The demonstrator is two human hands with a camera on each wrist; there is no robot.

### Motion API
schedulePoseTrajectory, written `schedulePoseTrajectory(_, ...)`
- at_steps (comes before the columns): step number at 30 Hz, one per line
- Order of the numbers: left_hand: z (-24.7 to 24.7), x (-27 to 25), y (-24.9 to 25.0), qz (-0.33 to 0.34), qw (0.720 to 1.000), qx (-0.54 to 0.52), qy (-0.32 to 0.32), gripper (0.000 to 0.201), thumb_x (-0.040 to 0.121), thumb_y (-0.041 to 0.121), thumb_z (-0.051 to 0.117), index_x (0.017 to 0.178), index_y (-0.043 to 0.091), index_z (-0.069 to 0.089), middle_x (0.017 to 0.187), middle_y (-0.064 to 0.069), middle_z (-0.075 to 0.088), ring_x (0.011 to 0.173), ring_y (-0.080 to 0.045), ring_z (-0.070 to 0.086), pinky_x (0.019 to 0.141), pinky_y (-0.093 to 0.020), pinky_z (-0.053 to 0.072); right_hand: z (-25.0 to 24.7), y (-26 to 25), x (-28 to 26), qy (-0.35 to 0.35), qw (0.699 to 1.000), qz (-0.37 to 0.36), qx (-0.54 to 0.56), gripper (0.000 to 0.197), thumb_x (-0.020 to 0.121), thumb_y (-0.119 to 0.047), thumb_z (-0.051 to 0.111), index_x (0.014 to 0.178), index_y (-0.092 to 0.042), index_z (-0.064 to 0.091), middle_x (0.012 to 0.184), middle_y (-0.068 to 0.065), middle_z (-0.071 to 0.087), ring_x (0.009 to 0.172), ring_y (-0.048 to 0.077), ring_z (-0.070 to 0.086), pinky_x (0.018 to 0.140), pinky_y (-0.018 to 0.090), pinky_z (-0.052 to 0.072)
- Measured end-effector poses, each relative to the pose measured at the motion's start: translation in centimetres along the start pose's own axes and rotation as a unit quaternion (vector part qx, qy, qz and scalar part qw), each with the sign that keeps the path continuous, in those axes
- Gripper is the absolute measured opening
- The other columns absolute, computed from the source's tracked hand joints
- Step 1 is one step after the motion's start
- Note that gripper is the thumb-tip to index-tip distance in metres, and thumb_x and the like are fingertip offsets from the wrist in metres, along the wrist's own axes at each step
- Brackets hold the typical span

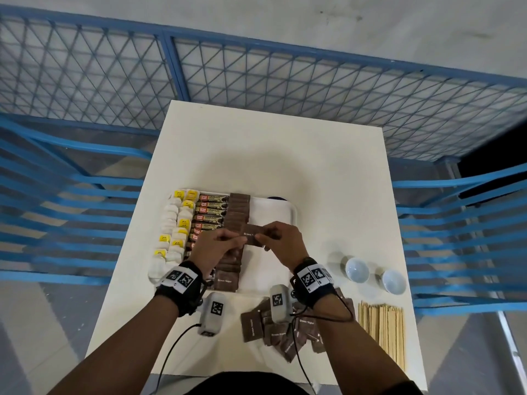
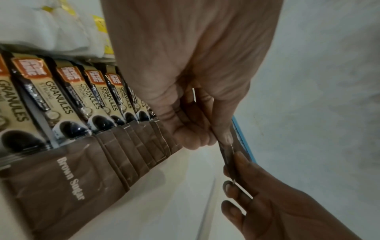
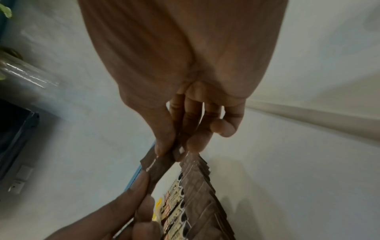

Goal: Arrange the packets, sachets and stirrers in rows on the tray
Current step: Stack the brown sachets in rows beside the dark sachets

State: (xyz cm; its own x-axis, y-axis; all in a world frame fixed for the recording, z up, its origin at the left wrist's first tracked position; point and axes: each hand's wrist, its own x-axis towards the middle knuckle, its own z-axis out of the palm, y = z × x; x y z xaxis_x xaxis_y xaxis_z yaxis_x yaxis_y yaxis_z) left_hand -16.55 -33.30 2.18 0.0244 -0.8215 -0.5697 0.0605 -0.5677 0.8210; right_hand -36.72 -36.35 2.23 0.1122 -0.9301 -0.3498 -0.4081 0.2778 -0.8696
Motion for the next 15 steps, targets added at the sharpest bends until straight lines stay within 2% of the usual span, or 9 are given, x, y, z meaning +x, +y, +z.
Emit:
schedulePoseTrajectory(4, 0.2, 1.0, 0.3, -0.006, 0.999, 0.036, 0.032, 0.018, 0.085, 0.020, 0.081, 0.092, 0.005, 0.074, 0.076, -0.007, 0.074, 0.065, -0.018, 0.065, 0.061, -0.033, 0.057, -0.4, -0.1, 3.0, 0.022, 0.999, 0.005, -0.023, 0.014, 0.080, -0.021, 0.082, 0.089, -0.014, 0.074, 0.068, -0.008, 0.069, 0.057, 0.005, 0.064, 0.063, 0.015, 0.048)
schedulePoseTrajectory(6, 0.0, 1.5, 0.3, -0.015, 0.997, 0.063, 0.040, 0.019, 0.090, 0.023, 0.076, 0.095, 0.005, 0.072, 0.075, -0.005, 0.074, 0.065, -0.019, 0.065, 0.060, -0.032, 0.055, -0.6, -0.1, 5.2, 0.054, 0.998, 0.017, -0.040, 0.013, 0.080, -0.024, 0.082, 0.089, -0.019, 0.074, 0.070, -0.007, 0.070, 0.063, 0.010, 0.066, 0.070, 0.022, 0.052)
schedulePoseTrajectory(9, -0.7, 1.7, -0.1, -0.017, 0.991, 0.131, 0.029, 0.017, 0.095, 0.026, 0.071, 0.096, 0.009, 0.071, 0.080, -0.004, 0.077, 0.068, -0.017, 0.068, 0.062, -0.032, 0.053, -0.7, 0.1, 8.3, 0.085, 0.994, 0.036, -0.056, 0.016, 0.079, -0.025, 0.081, 0.094, -0.024, 0.076, 0.082, -0.002, 0.075, 0.077, 0.022, 0.070, 0.083, 0.035, 0.056)
schedulePoseTrajectory(13, -1.5, 2.0, -1.1, -0.025, 0.983, 0.183, 0.003, 0.012, 0.096, 0.026, 0.069, 0.096, 0.013, 0.070, 0.079, -0.002, 0.075, 0.063, -0.012, 0.068, 0.056, -0.029, 0.051, -0.3, 0.7, 11.0, 0.092, 0.987, 0.069, -0.109, 0.020, 0.080, -0.026, 0.080, 0.098, -0.017, 0.077, 0.094, 0.003, 0.077, 0.092, 0.020, 0.070, 0.090, 0.030, 0.053)
schedulePoseTrajectory(15, -1.7, 2.2, -1.3, -0.026, 0.980, 0.198, -0.007, 0.011, 0.097, 0.024, 0.067, 0.096, 0.013, 0.070, 0.081, -0.005, 0.076, 0.063, -0.012, 0.066, 0.059, -0.031, 0.051, 0.2, 1.2, 11.6, 0.088, 0.986, 0.080, -0.116, 0.024, 0.080, -0.028, 0.081, 0.101, -0.017, 0.077, 0.095, 0.002, 0.077, 0.093, 0.018, 0.070, 0.089, 0.026, 0.053)
